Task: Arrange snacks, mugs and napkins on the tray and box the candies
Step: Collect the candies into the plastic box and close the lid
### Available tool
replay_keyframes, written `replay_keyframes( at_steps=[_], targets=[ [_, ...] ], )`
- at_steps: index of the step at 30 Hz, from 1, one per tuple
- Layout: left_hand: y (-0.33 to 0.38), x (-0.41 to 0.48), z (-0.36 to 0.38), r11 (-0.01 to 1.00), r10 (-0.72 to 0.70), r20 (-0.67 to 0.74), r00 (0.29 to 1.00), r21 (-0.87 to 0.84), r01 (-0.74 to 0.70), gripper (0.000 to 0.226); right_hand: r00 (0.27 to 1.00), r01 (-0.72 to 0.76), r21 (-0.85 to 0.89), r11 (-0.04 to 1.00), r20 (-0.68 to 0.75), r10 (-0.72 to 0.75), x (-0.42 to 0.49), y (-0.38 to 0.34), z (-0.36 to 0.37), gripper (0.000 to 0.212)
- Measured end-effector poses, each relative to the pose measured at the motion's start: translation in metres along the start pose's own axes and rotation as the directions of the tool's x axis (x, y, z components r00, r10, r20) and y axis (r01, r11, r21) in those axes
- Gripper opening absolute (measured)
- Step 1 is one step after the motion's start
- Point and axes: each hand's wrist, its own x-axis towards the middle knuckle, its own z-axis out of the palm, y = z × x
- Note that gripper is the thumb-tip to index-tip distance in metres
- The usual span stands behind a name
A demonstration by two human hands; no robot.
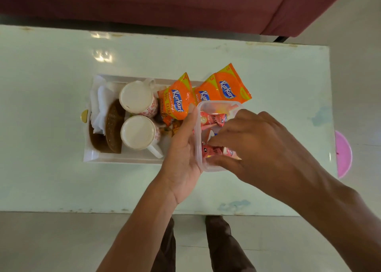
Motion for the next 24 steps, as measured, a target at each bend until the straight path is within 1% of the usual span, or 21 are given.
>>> replay_keyframes(
  at_steps=[2, 4, 6, 8, 9, 11, 13, 15, 18, 20, 21, 22, 24],
  targets=[
    [-0.007, 0.001, 0.005, 0.999, 0.019, -0.001, 1.000, 0.028, -0.019, 0.056, 0.996, -0.048, 0.162, 0.986, -0.060, 0.058, -0.011, 0.009, -0.007, 0.022],
    [-0.013, 0.003, 0.008, 0.999, 0.020, -0.003, 1.000, 0.041, -0.020, 0.054, 0.970, -0.153, 0.326, 0.933, -0.132, 0.205, -0.023, 0.027, -0.018, 0.023],
    [-0.018, 0.005, 0.012, 1.000, -0.007, -0.003, 1.000, 0.020, 0.007, 0.055, 0.904, -0.273, 0.375, 0.886, -0.215, 0.370, -0.039, 0.055, -0.029, 0.018],
    [-0.022, 0.008, 0.016, 1.000, -0.030, -0.001, 1.000, -0.002, 0.030, 0.059, 0.802, -0.424, 0.367, 0.828, -0.273, 0.532, -0.053, 0.087, -0.027, 0.013],
    [-0.026, 0.010, 0.018, 0.999, -0.036, 0.006, 0.999, -0.019, 0.036, 0.060, 0.747, -0.498, 0.373, 0.783, -0.274, 0.606, -0.061, 0.104, -0.020, 0.012],
    [-0.032, 0.012, 0.024, 0.997, -0.044, 0.037, 0.998, -0.056, 0.046, 0.062, 0.667, -0.619, 0.368, 0.694, -0.220, 0.712, -0.075, 0.134, 0.006, 0.011],
    [-0.039, 0.014, 0.028, 0.996, -0.047, 0.042, 0.998, -0.075, 0.050, 0.065, 0.620, -0.708, 0.350, 0.613, -0.107, 0.778, -0.081, 0.154, 0.038, 0.019],
    [-0.046, 0.016, 0.032, 0.995, -0.051, 0.030, 0.998, -0.085, 0.054, 0.067, 0.570, -0.784, 0.310, 0.537, 0.021, 0.821, -0.084, 0.165, 0.068, 0.038],
    [-0.056, 0.018, 0.037, 0.992, -0.063, -0.005, 0.998, -0.106, 0.062, 0.064, 0.542, -0.832, 0.231, 0.505, 0.138, 0.829, -0.082, 0.167, 0.104, 0.072],
    [-0.061, 0.019, 0.041, 0.990, -0.070, -0.031, 0.997, -0.128, 0.066, 0.065, 0.518, -0.853, 0.192, 0.486, 0.184, 0.836, -0.079, 0.164, 0.123, 0.088],
    [-0.064, 0.020, 0.043, 0.989, -0.069, -0.039, 0.997, -0.131, 0.063, 0.066, 0.500, -0.864, 0.170, 0.473, 0.197, 0.843, -0.078, 0.163, 0.131, 0.093],
    [-0.066, 0.021, 0.045, 0.990, -0.063, -0.047, 0.997, -0.129, 0.056, 0.066, 0.486, -0.873, 0.144, 0.465, 0.191, 0.853, -0.077, 0.162, 0.139, 0.095],
    [-0.070, 0.022, 0.047, 0.990, -0.053, -0.064, 0.997, -0.132, 0.044, 0.067, 0.473, -0.881, 0.075, 0.467, 0.119, 0.873, -0.075, 0.157, 0.151, 0.090]
  ],
)
